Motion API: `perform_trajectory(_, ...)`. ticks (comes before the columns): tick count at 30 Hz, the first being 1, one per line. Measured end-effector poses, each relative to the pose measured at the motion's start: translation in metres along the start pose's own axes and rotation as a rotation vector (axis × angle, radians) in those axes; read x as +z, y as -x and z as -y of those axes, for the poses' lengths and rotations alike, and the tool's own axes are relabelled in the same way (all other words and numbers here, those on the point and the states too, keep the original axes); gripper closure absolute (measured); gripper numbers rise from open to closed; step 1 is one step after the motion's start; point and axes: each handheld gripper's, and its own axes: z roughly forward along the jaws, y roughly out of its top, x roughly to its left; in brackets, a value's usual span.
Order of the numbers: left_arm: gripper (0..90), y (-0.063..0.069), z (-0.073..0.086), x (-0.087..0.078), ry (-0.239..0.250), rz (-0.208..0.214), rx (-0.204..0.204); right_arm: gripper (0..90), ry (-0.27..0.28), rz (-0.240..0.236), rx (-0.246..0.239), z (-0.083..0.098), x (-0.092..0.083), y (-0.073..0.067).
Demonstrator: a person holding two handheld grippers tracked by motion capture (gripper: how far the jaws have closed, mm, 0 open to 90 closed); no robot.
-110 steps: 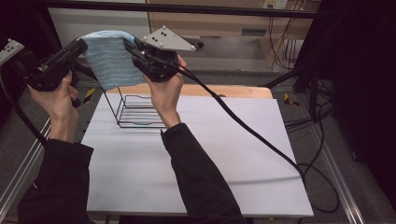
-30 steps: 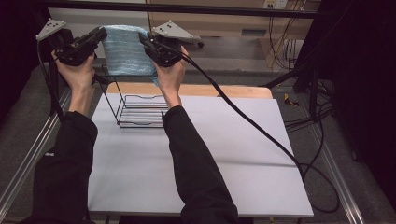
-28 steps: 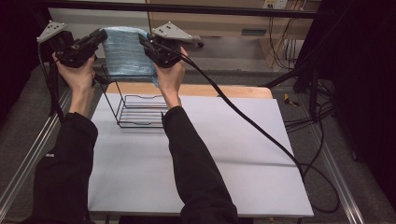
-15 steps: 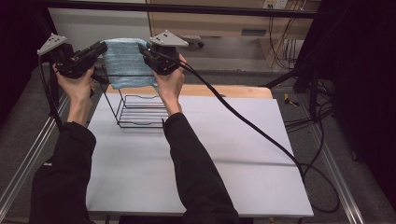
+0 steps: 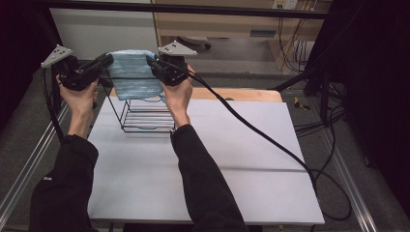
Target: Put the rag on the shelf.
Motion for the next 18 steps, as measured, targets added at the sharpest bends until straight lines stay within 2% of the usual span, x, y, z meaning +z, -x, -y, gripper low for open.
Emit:
perform_trajectory(7,81.7,0.002,0.001,-0.004,-0.004,0.024,0.014,79.4,0.001,-0.018,0.005,0.006,-0.005,0.001)
perform_trajectory(10,81.7,0.003,0.0,-0.008,-0.006,0.032,0.023,79.4,0.014,-0.034,-0.008,0.006,-0.008,0.0)
perform_trajectory(18,81.6,0.002,0.003,-0.017,0.002,0.058,0.014,79.1,0.004,-0.069,-0.029,0.006,-0.014,-0.003)
